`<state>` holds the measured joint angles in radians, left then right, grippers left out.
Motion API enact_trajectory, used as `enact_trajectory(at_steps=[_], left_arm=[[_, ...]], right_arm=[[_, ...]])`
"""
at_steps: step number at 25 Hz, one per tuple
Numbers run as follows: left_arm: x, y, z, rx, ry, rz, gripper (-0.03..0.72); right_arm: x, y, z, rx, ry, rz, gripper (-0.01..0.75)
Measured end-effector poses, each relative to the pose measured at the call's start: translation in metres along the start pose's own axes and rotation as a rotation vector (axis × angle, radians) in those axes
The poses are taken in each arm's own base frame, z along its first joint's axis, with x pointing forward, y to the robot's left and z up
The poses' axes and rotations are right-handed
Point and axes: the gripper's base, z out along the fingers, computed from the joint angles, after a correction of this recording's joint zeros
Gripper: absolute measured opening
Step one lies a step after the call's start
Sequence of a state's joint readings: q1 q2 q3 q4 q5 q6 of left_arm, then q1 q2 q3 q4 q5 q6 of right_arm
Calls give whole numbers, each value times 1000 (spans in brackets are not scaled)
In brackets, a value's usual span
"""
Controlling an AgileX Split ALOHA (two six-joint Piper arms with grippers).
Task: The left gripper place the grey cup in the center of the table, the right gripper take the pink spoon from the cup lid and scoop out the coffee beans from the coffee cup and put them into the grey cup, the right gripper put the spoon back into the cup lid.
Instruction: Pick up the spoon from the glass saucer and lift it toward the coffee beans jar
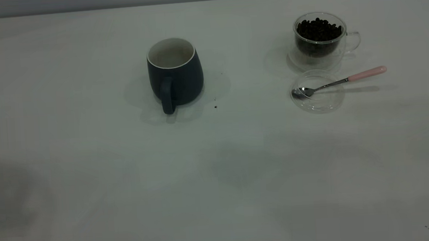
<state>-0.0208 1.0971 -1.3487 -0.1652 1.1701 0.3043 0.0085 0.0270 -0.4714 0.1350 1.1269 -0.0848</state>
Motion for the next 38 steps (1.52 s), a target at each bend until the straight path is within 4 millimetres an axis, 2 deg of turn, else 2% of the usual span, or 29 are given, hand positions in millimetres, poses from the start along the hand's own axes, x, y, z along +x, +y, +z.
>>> enact_trajectory(at_steps=[2,9,14,19,24,31,38], left_arm=[[29,-8,-2,2,16,-14,565],[135,-32,23,17,117,-116,565],[176,-38,35,-19,137,-170,565],[201,-41,49,-31,176,-181,565],[210,-42,58,-37,156,-183,565],[215,-44,50,-51,81,-174,565],[241,-56,26,-92,-185,-143,565]], right_arm=[[0,0,0,0,0,0,573],[0,0,0,0,0,0,573],[0,0,0,0,0,0,573],[0,0,0,0,0,0,573],[0,0,0,0,0,0,573],[0,0,0,0,0,0,573],[0,0,0,0,0,0,573]])
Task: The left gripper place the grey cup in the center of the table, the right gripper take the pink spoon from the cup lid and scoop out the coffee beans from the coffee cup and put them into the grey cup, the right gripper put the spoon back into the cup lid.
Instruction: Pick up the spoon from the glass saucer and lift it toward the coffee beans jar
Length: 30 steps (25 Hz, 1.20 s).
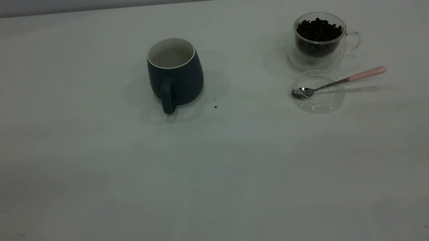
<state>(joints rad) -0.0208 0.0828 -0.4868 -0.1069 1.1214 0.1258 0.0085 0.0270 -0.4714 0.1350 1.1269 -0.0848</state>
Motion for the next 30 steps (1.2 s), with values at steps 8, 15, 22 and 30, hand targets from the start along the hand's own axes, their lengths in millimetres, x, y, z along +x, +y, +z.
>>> enact_trajectory(at_steps=[8,15,22,30], left_arm=[[12,-2,-9,-5,-77,9,565],[12,-2,-9,-4,-76,8,565],[12,-2,-9,-4,-76,8,565],[12,-2,-9,-4,-76,8,565]], right_arm=[[0,0,0,0,0,0,573],[0,0,0,-1,0,-1,573],[0,1,0,-17,-2,-2,566],[-18,5,5,-72,-78,57,548]])
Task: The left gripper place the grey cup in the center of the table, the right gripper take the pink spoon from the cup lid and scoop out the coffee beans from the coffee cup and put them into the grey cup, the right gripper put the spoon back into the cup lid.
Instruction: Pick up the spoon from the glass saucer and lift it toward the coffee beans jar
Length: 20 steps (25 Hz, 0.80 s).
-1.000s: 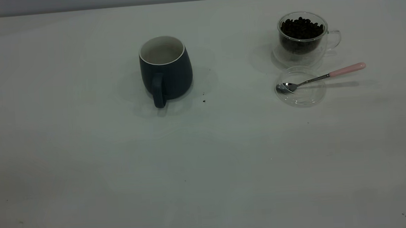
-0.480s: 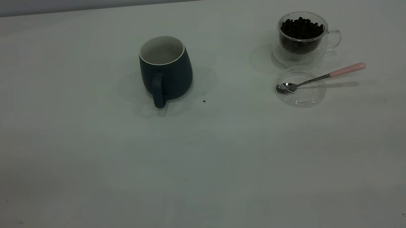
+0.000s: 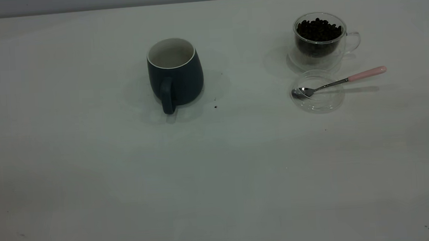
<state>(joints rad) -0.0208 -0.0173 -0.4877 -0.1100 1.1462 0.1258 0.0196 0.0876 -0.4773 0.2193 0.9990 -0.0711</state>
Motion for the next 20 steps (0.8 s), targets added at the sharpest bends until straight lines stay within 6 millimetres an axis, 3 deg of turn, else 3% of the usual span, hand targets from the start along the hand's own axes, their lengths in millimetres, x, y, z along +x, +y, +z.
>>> enact_trajectory(at_steps=[3,8,11,20], left_arm=[[0,0,0,0,0,0,565],[0,0,0,0,1,0,565],[0,0,0,0,1,0,565],[0,0,0,0,1,0,565]], right_arm=[[-17,-1,19,-13,30,45,575],[-44,-6,67,-42,86,153,624],[-54,-11,104,-50,129,198,623],[-85,-26,215,-89,349,68,604]])
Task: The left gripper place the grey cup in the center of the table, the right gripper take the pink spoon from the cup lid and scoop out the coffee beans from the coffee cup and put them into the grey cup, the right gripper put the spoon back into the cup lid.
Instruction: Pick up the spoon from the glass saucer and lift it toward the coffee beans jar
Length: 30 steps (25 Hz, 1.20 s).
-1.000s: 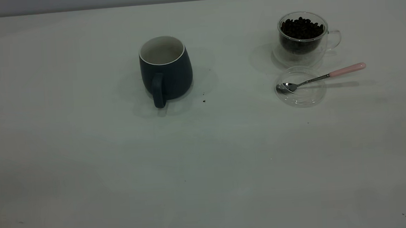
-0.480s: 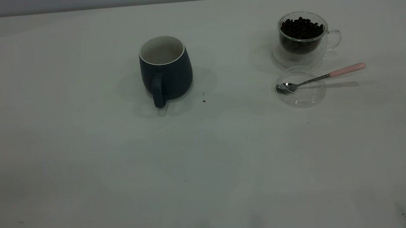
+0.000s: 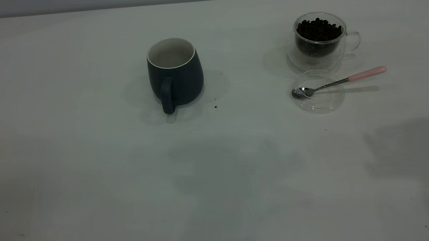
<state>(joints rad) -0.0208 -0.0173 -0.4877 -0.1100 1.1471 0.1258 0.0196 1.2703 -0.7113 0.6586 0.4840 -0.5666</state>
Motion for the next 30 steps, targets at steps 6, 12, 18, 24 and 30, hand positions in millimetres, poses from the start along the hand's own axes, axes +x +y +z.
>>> enact_trajectory(at_steps=[6,12,18,24,30], left_arm=[[0,0,0,0,0,0,565],[0,0,0,0,0,0,565],[0,0,0,0,0,0,565],[0,0,0,0,0,0,565],[0,0,0,0,0,0,565]], right_arm=[[-24,-19,66,-4,130,-49,600],[-25,-72,123,-37,251,67,596],[-17,-123,158,-196,280,195,594],[7,-163,184,-271,274,311,592],[45,-171,215,-391,303,384,591]])
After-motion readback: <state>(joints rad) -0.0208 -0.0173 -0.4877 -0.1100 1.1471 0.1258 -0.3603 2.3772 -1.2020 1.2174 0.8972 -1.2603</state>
